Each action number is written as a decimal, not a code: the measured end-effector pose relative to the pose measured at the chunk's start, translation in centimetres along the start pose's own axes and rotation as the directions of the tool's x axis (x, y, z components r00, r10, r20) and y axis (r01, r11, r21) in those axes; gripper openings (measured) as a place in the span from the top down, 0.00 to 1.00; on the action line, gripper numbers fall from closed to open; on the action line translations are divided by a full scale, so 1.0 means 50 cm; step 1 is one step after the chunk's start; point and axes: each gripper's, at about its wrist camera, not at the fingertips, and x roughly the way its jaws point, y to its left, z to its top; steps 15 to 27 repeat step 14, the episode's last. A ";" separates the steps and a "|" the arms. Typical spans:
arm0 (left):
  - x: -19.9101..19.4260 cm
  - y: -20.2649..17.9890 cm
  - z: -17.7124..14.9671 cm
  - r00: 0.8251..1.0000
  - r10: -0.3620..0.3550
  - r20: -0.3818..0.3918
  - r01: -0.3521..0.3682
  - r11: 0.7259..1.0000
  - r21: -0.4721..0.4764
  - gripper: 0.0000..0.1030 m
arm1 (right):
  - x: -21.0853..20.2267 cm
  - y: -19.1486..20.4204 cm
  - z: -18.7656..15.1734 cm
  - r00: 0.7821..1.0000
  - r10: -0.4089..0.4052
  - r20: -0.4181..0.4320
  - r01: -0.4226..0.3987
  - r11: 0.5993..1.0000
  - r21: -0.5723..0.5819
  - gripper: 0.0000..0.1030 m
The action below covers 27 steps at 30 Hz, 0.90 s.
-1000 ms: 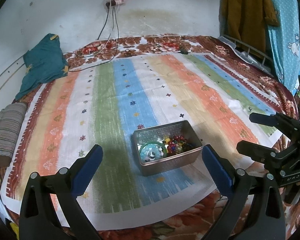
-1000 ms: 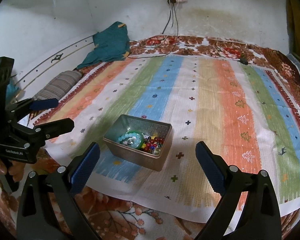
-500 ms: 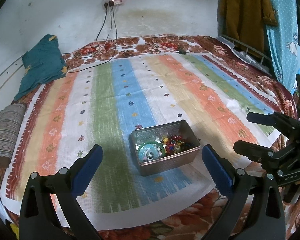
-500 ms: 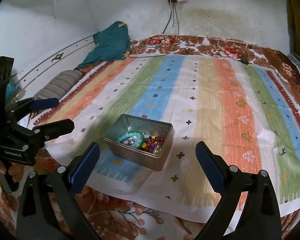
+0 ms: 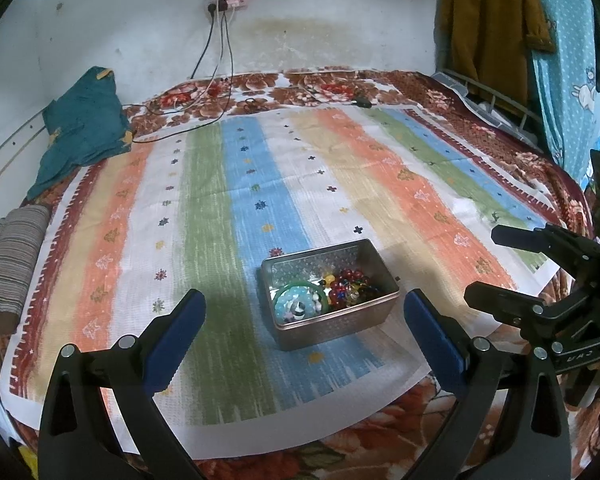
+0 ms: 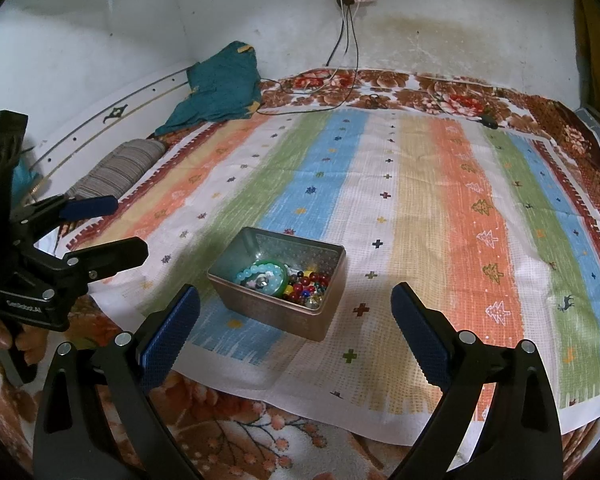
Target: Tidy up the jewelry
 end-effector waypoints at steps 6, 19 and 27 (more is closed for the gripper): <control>0.001 -0.002 0.000 1.000 -0.002 -0.002 0.002 1.000 -0.001 0.06 | 0.001 0.001 -0.002 1.000 0.000 -0.005 0.000 1.000 -0.003 0.06; 0.002 -0.001 -0.004 1.000 -0.012 -0.013 0.012 1.000 -0.009 0.06 | 0.002 0.001 -0.002 1.000 0.000 -0.004 0.000 1.000 -0.003 0.06; 0.002 -0.001 -0.004 1.000 -0.012 -0.013 0.012 1.000 -0.009 0.06 | 0.002 0.001 -0.002 1.000 0.000 -0.004 0.000 1.000 -0.003 0.06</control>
